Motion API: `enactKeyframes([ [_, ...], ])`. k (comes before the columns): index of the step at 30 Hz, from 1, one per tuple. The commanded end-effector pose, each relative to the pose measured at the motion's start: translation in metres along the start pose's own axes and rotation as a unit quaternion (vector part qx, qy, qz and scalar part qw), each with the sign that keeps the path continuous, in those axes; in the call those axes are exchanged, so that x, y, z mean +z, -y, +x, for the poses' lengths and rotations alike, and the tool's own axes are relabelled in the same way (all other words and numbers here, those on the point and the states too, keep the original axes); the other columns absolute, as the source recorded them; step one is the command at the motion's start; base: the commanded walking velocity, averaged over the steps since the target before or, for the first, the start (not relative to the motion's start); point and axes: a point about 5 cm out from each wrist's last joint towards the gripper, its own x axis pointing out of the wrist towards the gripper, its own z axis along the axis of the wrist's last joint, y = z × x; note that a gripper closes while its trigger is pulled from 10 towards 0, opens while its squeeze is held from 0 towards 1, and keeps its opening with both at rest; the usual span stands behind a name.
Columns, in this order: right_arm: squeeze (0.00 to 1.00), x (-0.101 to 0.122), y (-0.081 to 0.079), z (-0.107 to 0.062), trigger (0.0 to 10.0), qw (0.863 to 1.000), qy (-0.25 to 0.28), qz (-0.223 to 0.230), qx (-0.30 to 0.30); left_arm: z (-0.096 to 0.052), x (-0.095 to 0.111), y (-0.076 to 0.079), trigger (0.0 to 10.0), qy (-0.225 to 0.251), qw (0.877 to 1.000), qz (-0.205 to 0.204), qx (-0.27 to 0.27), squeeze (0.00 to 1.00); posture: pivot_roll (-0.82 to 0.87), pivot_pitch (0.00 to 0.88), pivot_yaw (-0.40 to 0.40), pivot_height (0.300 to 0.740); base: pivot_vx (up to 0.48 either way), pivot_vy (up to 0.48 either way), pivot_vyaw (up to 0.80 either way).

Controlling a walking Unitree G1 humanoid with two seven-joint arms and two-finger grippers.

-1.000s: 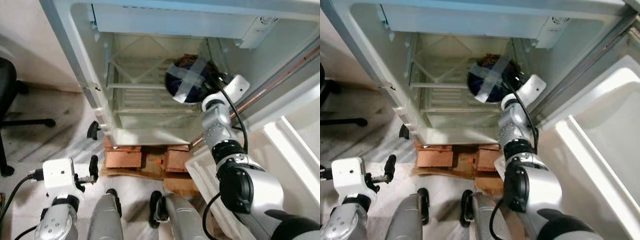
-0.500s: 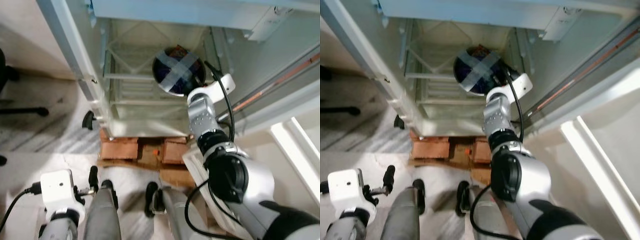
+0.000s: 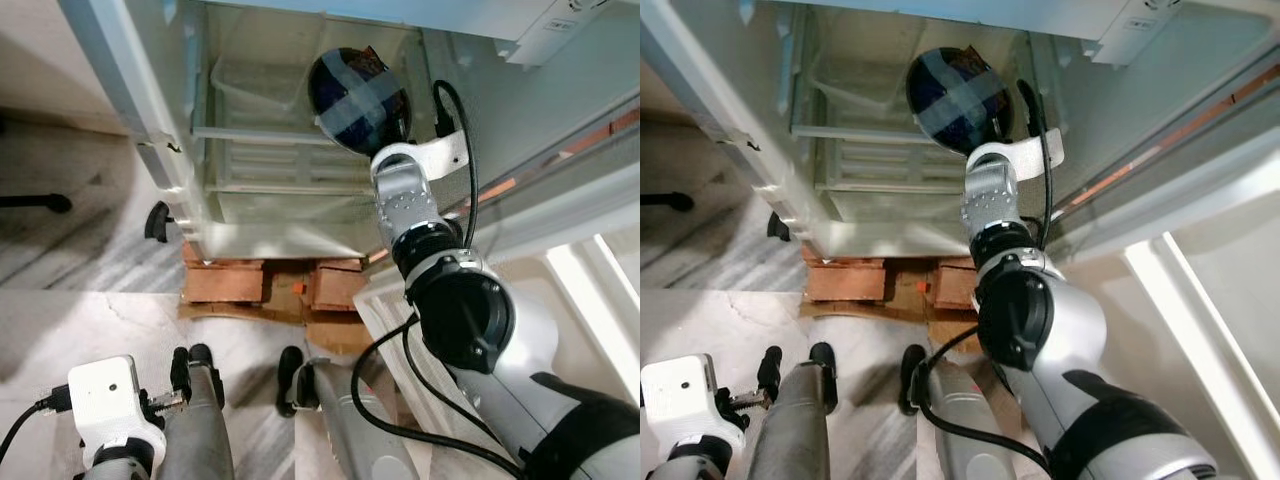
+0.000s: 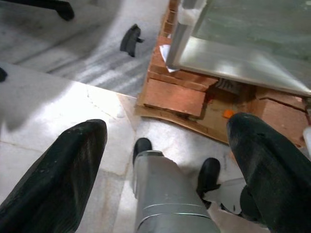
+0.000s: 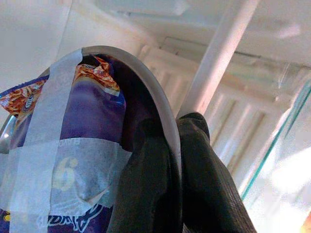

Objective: Restocking fridge

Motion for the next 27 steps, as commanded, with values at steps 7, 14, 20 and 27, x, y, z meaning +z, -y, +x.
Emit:
enactKeyframes([
  [7,1.0,-0.009,-0.011,-0.002,10.0,0.999,-0.023,-0.019,0.039,0.004,-0.004,0.001,10.0,-0.013,1.0,-0.005,0.009,0.0,0.3,0.441,-0.224,0.74,0.0,0.0,0.0],
  [14,1.0,-0.001,-0.013,0.001,10.0,0.997,-0.022,-0.034,0.071,0.018,-0.001,0.002,10.0,-0.003,1.0,-0.004,0.008,0.0,0.28,0.401,-0.221,0.74,0.0,0.0,0.0],
  [20,1.0,0.018,-0.021,0.004,10.0,0.993,-0.006,-0.061,0.104,0.036,0.006,0.007,10.0,0.017,1.0,-0.004,-0.002,0.0,0.27,0.351,-0.216,0.74,0.0,0.0,0.0],
  [27,1.0,0.032,-0.019,0.007,10.0,0.987,-0.005,-0.093,0.13,0.056,0.013,0.012,10.0,0.036,0.999,-0.005,-0.009,0.0,0.26,0.29,-0.207,0.74,0.0,0.0,0.0],
])
